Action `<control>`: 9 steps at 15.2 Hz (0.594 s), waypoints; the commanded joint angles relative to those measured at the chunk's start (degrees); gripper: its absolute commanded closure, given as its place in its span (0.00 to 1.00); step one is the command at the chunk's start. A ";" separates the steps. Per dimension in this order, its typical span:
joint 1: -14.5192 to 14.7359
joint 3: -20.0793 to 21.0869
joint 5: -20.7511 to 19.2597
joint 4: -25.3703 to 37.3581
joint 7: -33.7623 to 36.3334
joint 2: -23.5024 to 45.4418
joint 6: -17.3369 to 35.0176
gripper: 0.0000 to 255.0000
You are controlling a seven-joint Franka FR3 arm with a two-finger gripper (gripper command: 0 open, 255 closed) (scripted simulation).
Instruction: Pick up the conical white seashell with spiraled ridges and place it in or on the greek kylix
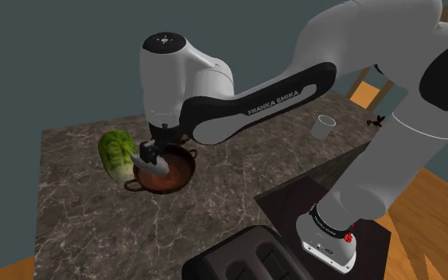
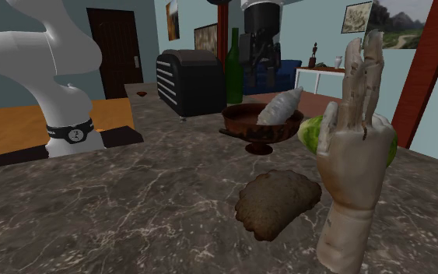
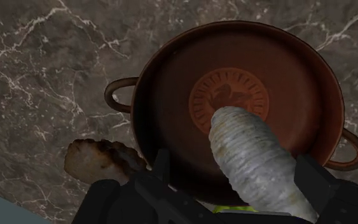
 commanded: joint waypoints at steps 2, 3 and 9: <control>0.01 0.43 2.63 2.31 -1.71 -2.68 -4.20 0.00; 0.03 0.41 2.63 2.31 -1.71 -2.68 -4.20 0.00; 0.03 0.41 2.63 2.31 -1.71 -2.68 -4.20 0.00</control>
